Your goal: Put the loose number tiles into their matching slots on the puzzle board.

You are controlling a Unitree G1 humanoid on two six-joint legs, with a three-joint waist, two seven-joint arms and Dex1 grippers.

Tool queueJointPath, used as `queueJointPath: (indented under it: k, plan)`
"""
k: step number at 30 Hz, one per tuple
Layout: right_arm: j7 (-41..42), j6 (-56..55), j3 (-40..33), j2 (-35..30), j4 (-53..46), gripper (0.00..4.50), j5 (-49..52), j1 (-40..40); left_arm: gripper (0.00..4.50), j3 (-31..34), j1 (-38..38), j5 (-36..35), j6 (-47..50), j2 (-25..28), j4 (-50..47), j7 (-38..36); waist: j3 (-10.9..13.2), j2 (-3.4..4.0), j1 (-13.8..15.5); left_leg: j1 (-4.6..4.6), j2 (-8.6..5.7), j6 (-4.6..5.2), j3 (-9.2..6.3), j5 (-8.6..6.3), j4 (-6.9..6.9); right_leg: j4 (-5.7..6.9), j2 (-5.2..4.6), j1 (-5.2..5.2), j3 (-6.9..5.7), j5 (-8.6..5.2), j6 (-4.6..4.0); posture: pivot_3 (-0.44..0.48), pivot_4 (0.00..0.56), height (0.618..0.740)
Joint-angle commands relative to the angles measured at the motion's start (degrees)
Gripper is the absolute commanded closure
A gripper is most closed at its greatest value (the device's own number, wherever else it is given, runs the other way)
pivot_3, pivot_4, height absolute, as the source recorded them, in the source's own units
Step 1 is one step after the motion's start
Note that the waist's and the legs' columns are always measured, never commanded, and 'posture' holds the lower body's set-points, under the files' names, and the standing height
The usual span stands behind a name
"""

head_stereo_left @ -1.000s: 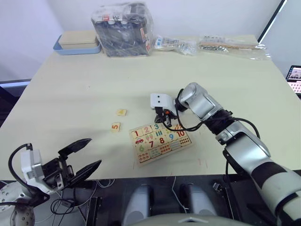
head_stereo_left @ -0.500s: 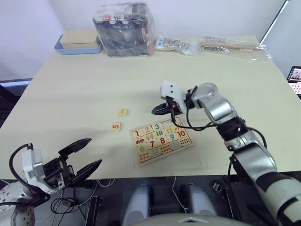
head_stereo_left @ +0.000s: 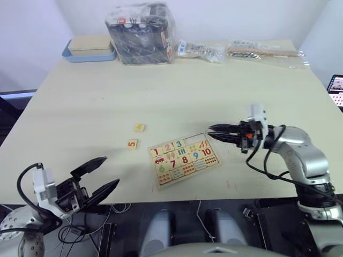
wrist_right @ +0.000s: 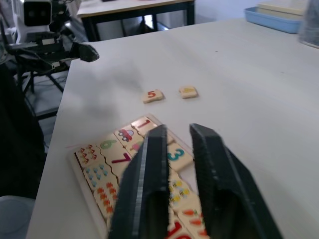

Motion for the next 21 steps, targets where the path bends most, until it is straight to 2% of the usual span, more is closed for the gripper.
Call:
queueJointPath:
  k: [1, 4, 5, 11, 15, 21]
  plan:
    - [1.9, -4.5, -7.0, -3.9, -3.4, 1.95, 2.7, 7.2, 0.00, 1.2, 0.4, -0.3, -0.1, 0.8, 0.8, -0.4, 0.0, -0.02, 0.4, 0.02, 0.00, 0.01, -0.02, -0.01, 0.00, -0.03, 0.00, 0.02, -0.02, -0.01, 0.00, 0.000, 0.150, 0.740]
    - [2.0, -5.9, -11.8, -6.2, -4.3, 0.19, 5.2, 12.9, 0.00, 1.2, 0.0, -0.1, 0.0, 1.2, 2.2, -0.8, 0.0, 0.00, 0.6, 0.02, 0.00, 0.04, 0.11, -0.03, 0.04, -0.06, -0.02, 0.04, 0.06, 0.00, 0.02, 0.000, 0.150, 0.740]
    - [2.0, -6.4, -13.1, -6.9, -4.7, 0.07, 5.8, 14.6, 0.00, 1.2, -0.1, 0.0, -0.1, 1.4, 2.8, -1.1, 0.0, 0.01, 0.6, 0.06, 0.03, 0.04, 0.13, -0.03, 0.07, -0.04, 0.02, 0.05, 0.09, 0.00, 0.03, 0.000, 0.150, 0.740]
    - [3.2, -9.6, -18.5, -9.5, -5.7, 0.07, 8.1, 23.4, 0.00, 1.2, -1.2, 1.0, -0.9, 2.0, 6.3, -2.1, 0.0, -0.03, 0.9, 0.08, 0.10, 0.04, 0.12, -0.03, 0.08, -0.02, 0.05, 0.06, 0.05, -0.10, 0.17, 0.000, 0.150, 0.740]
    - [5.7, -13.5, -23.1, -11.2, -2.6, 0.07, 7.9, 29.7, 0.00, 1.3, -1.6, 1.8, -1.2, 2.3, 8.7, -2.1, 0.0, -0.03, 1.0, 0.08, 0.08, 0.04, 0.14, -0.03, 0.09, -0.02, 0.03, 0.07, 0.07, -0.09, 0.16, 0.000, 0.150, 0.740]
    - [5.6, -16.8, -24.0, -11.2, -2.0, 0.07, 7.7, 33.9, 0.00, 1.1, -3.0, 2.7, -1.4, 3.3, 11.1, -3.2, 0.0, -0.06, 0.9, 0.09, 0.09, 0.04, 0.12, -0.03, 0.09, -0.02, 0.04, 0.07, 0.06, -0.11, 0.20, 0.000, 0.150, 0.740]
